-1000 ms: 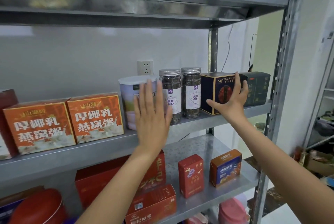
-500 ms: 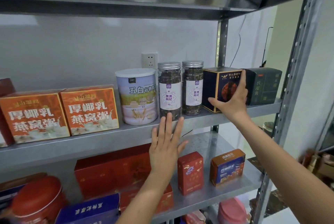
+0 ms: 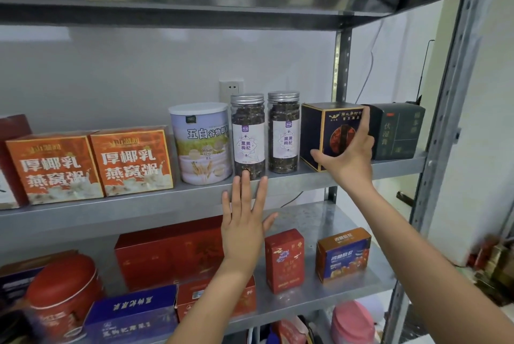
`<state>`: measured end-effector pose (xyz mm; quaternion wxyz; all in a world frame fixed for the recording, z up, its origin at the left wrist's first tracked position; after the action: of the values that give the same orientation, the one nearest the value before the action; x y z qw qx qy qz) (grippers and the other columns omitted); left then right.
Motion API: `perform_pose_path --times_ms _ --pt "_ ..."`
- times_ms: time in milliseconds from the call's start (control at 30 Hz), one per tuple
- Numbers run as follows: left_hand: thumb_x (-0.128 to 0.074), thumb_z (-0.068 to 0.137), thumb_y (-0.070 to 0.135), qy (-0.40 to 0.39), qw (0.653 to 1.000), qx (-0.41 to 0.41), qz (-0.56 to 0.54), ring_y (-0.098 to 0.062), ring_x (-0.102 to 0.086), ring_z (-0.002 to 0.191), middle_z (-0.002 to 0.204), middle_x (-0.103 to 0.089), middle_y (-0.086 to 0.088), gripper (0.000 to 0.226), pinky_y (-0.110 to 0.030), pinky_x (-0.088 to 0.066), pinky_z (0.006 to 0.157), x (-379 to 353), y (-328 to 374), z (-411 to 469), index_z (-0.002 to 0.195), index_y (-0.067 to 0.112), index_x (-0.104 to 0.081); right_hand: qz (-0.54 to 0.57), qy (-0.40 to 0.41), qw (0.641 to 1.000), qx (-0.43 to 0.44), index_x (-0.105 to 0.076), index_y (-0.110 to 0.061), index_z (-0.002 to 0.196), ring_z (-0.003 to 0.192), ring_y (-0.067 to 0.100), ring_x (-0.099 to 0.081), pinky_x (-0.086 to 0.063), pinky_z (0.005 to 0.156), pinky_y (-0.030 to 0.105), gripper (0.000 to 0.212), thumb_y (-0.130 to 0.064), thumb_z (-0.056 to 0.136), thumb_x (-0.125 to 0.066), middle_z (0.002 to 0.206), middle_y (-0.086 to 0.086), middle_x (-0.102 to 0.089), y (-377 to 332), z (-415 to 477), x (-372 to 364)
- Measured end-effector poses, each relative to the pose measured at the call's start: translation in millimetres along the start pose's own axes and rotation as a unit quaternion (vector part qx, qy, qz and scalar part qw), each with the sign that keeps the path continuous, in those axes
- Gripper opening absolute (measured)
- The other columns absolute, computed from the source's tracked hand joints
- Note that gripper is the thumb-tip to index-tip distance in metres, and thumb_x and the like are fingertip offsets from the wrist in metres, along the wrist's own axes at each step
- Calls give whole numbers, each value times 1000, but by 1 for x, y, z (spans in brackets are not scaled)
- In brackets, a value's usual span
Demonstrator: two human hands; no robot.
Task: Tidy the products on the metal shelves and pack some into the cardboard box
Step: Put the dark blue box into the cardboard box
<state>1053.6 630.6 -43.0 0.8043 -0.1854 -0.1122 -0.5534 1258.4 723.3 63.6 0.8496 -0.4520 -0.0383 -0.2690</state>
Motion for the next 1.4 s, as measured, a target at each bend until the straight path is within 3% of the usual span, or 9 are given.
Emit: perform_pose_path --times_ms 333,533,600,733,833,967,1133,1233,1400 --pt "-38 87 67 -104 994 6 -44 -32 8 150 162 7 -19 90 -46 4 120 6 0 2 156 16 -11 129 -7 991 33 -5 -38 152 135 10 -32 -30 106 28 122 -23 64 -89 150 -1 -30 -2 -27 43" --pt "-8 97 67 -115 949 55 -287 -21 13 150 164 7 -9 79 -33 7 120 50 6 6 154 15 -27 248 -82 965 37 -15 -50 148 128 3 -46 -45 98 15 116 -20 64 -89 143 -8 -45 -8 -74 67" --pt "-10 89 78 -165 863 89 -470 -7 12 149 165 4 4 84 -31 3 121 58 20 9 153 26 -25 287 -117 951 15 -23 -56 144 124 11 -54 -50 98 30 111 -30 60 -90 137 -4 -53 -6 -93 68" --pt "-34 93 65 -299 560 145 -759 -4 -39 139 150 -45 10 66 -31 -34 114 82 53 10 148 29 -36 347 -168 922 -34 -34 -47 144 114 24 -63 -52 94 48 92 -39 62 -76 125 4 -64 8 -127 54" --pt "-48 89 59 -364 483 171 -778 -10 -56 126 134 -61 8 60 -35 -40 109 84 56 -5 142 29 -46 367 -170 912 -60 -37 -30 146 117 25 -61 -49 97 47 85 -39 68 -68 124 3 -66 16 -143 50" --pt "-60 73 64 -395 458 218 -766 -8 -62 117 126 -67 8 72 -37 -43 107 73 54 -28 137 32 -50 381 -179 903 -86 -44 -19 142 124 31 -55 -44 103 49 75 -42 73 -61 133 7 -60 20 -162 42" --pt "-66 67 73 -418 443 259 -749 -17 -58 116 124 -65 -12 74 -61 -41 104 60 48 -60 130 35 -56 376 -173 904 -102 -47 -18 139 122 25 -57 -49 99 37 71 -40 73 -59 135 9 -57 24 -186 29" --pt "-66 57 84 -436 445 273 -733 -14 -57 123 133 -61 7 93 -49 -42 108 54 38 -78 136 37 -51 395 -176 891 -138 -46 -16 139 113 21 -63 -54 87 29 77 -39 67 -63 131 11 -61 32 -200 18" --pt "-63 65 77 -423 453 274 -735 -8 -55 125 134 -60 13 81 -43 -42 108 56 27 -88 136 40 -51 394 -176 890 -146 -44 -10 140 108 20 -65 -54 78 24 80 -39 67 -63 125 10 -65 31 -213 9"
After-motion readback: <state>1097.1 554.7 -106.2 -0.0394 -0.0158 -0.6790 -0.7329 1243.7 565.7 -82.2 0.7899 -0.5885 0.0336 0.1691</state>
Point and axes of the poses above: each hand's wrist, its own z-axis towards the middle knuckle, its own x-axis out of the back of the hand, y = z × x, the point moved 9 cm from there along z, towards the middle knuckle
